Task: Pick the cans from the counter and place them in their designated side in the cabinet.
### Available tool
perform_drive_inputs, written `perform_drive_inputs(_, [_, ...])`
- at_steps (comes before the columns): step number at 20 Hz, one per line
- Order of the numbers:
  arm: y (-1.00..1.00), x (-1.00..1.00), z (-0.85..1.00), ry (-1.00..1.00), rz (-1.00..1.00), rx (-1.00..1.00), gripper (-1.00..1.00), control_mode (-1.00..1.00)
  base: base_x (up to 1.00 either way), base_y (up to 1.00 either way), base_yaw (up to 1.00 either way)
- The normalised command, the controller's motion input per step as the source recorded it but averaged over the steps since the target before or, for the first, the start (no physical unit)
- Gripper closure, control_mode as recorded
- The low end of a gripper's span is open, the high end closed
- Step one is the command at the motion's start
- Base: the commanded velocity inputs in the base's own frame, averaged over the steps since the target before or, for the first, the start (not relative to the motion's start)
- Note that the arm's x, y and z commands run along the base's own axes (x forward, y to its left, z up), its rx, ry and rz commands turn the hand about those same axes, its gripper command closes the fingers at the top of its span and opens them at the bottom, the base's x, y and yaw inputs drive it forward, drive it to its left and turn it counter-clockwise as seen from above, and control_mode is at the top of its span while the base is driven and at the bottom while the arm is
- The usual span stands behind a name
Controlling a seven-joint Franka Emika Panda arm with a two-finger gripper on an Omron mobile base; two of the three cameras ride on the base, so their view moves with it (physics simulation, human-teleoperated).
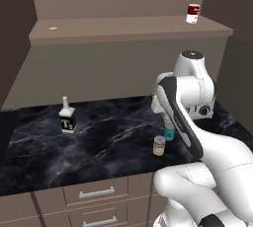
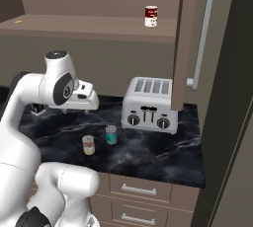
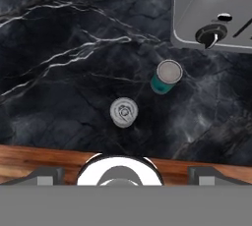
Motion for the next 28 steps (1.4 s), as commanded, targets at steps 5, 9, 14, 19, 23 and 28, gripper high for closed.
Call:
perform_drive_inputs(5, [0.04,0.0,-0.21,-0.01,0.0,0.0,-1.0,-1.0,0.0,0.0,0.0])
perform_drive_inputs(9, [0.0,0.0,-0.25,0.0,0.0,0.0,-1.0,-1.0,0.0,0.0,0.0])
perform_drive_inputs(14, [0.01,0.02,-0.21,0.0,0.0,0.0,-1.0,-1.0,0.0,0.0,0.0])
perform_drive_inputs(19, [0.01,0.09,-0.23,0.0,0.0,0.0,-1.0,-1.0,0.0,0.0,0.0])
perform_drive_inputs(23, [0.0,0.1,-0.25,0.0,0.0,0.0,-1.0,-1.0,0.0,0.0,0.0])
perform_drive_inputs(28, [0.0,0.07,-0.24,0.0,0.0,0.0,-1.0,-1.0,0.0,0.0,0.0])
